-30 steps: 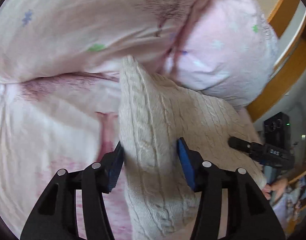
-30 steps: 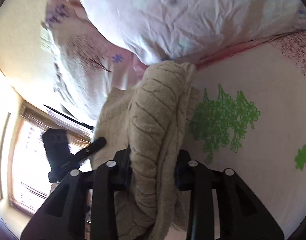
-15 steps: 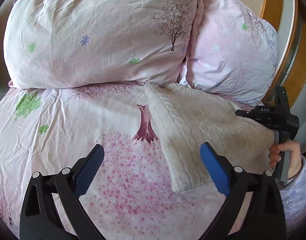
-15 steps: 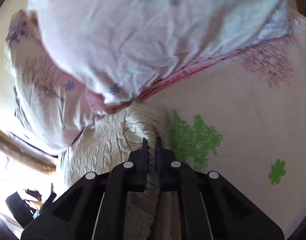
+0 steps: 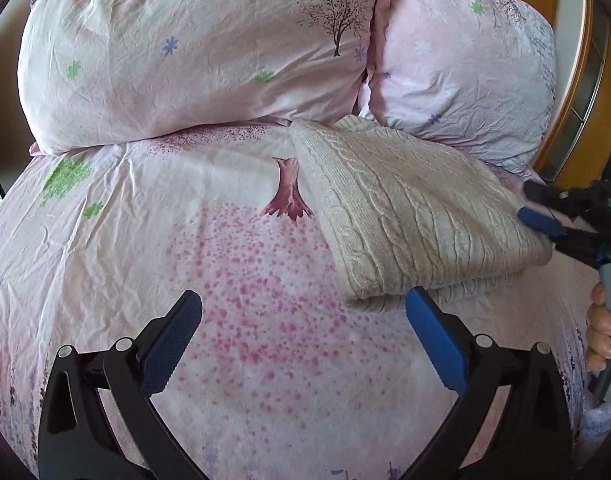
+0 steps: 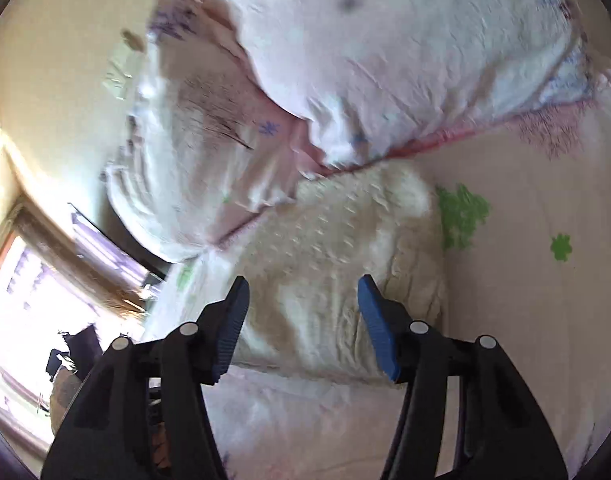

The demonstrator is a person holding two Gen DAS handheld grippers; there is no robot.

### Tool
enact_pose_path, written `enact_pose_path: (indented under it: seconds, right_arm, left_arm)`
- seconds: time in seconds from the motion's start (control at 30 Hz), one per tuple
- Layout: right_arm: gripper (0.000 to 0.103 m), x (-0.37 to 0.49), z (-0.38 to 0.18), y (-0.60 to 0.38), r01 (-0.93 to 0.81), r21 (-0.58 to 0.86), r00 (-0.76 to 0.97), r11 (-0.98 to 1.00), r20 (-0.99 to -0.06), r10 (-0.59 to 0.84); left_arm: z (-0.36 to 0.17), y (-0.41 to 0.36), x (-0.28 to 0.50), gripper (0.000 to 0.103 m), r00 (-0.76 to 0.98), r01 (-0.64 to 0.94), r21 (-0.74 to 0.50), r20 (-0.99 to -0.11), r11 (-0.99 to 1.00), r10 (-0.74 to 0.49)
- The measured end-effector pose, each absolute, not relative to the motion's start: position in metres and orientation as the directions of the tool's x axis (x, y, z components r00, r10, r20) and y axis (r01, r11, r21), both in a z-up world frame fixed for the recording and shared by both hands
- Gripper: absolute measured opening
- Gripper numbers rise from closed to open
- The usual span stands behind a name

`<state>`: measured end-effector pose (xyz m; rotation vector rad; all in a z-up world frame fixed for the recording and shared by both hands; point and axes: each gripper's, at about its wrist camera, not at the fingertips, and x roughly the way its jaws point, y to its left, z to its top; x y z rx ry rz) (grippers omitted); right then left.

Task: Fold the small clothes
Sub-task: 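Release the folded sweater and withdraw both grippers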

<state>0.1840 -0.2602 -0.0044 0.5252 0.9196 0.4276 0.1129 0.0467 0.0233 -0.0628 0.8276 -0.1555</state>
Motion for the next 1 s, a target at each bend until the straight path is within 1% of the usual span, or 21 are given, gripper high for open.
enact_pose_path:
  seconds: [0.03, 0.07, 0.1, 0.13, 0.17, 0.2, 0.23, 0.27, 0.33, 0.4, 0.5, 0.57, 0.67, 0.73, 0.8, 0.9, 1.0]
  right_arm:
    - [0.054, 0.189, -0.014, -0.265, -0.108, 0.604, 0.537, 0.79, -0.633, 0.558]
    - [0.053, 0.184, -0.009, -0.267, -0.12, 0.604, 0.567, 0.788, -0.61, 0.554]
    - [0.053, 0.18, -0.001, -0.267, -0.131, 0.597, 0.566, 0.791, -0.61, 0.554]
    - [0.056, 0.171, 0.008, -0.268, -0.146, 0.594, 0.581, 0.791, -0.596, 0.554]
    - [0.068, 0.161, 0.017, -0.27, -0.169, 0.581, 0.611, 0.796, -0.572, 0.547]
    - [0.076, 0.145, 0.027, -0.271, -0.19, 0.553, 0.65, 0.811, -0.548, 0.526]
    - [0.095, 0.133, 0.034, -0.272, -0.194, 0.513, 0.684, 0.836, -0.54, 0.491]
    - [0.101, 0.117, 0.038, -0.271, -0.17, 0.461, 0.719, 0.871, -0.546, 0.43]
    - [0.101, 0.101, 0.035, -0.26, -0.13, 0.354, 0.743, 0.926, -0.584, 0.327]
    - [0.101, 0.094, 0.023, -0.249, -0.105, 0.248, 0.718, 0.963, -0.652, 0.246]
    - [0.101, 0.101, 0.0, -0.233, -0.108, 0.144, 0.652, 0.984, -0.737, 0.18]
    - [0.101, 0.097, -0.013, -0.23, -0.122, 0.133, 0.637, 0.984, -0.75, 0.18]
    - [0.101, 0.096, -0.028, -0.233, -0.094, 0.144, 0.594, 0.985, -0.786, 0.172]
    - [0.101, 0.094, -0.029, -0.232, -0.083, 0.136, 0.601, 0.987, -0.784, 0.158]
    - [0.101, 0.093, -0.031, -0.228, -0.072, 0.103, 0.601, 0.992, -0.79, 0.126]
    - [0.101, 0.093, -0.033, -0.214, -0.076, 0.005, 0.588, 0.997, -0.807, 0.049]
    - [0.101, 0.094, -0.033, -0.216, -0.074, 0.021, 0.587, 0.997, -0.808, 0.061]
  left_arm:
    - [0.021, 0.044, 0.114, 0.102, 0.65, 0.11, -0.111, -0.744, 0.988, -0.156]
    - [0.018, 0.042, 0.116, 0.102, 0.634, 0.11, -0.103, -0.759, 0.989, -0.15]
    - [0.015, 0.039, 0.117, 0.102, 0.621, 0.109, -0.095, -0.771, 0.989, -0.142]
    - [0.013, 0.037, 0.117, 0.102, 0.615, 0.107, -0.087, -0.777, 0.99, -0.134]
    - [0.011, 0.036, 0.116, 0.102, 0.614, 0.107, -0.084, -0.778, 0.991, -0.132]
    - [0.009, 0.034, 0.116, 0.102, 0.614, 0.109, -0.081, -0.778, 0.991, -0.131]
    - [0.008, 0.032, 0.116, 0.102, 0.614, 0.106, -0.075, -0.78, 0.991, -0.125]
    - [0.006, 0.03, 0.116, 0.102, 0.612, 0.1, -0.064, -0.783, 0.993, -0.112]
    - [0.002, 0.028, 0.114, 0.102, 0.606, 0.096, -0.058, -0.789, 0.994, -0.105]
    - [-0.001, 0.027, 0.114, 0.102, 0.592, 0.095, -0.089, -0.796, 0.991, -0.128]
    - [-0.009, 0.027, 0.114, 0.102, 0.566, 0.073, -0.103, -0.815, 0.992, -0.127]
    - [-0.011, 0.023, 0.111, 0.102, 0.579, 0.088, -0.06, -0.809, 0.994, -0.1]
    - [-0.014, 0.016, 0.109, 0.102, 0.571, 0.109, -0.008, -0.818, 0.994, -0.069]
    - [-0.015, 0.015, 0.111, 0.102, 0.567, 0.114, 0.011, -0.822, 0.993, -0.056]
    - [-0.015, 0.015, 0.111, 0.102, 0.57, 0.109, 0.014, -0.82, 0.994, -0.051]
    - [-0.015, 0.014, 0.111, 0.102, 0.572, 0.109, 0.018, -0.819, 0.994, -0.048]
    - [-0.015, 0.014, 0.111, 0.102, 0.572, 0.109, 0.017, -0.818, 0.994, -0.049]
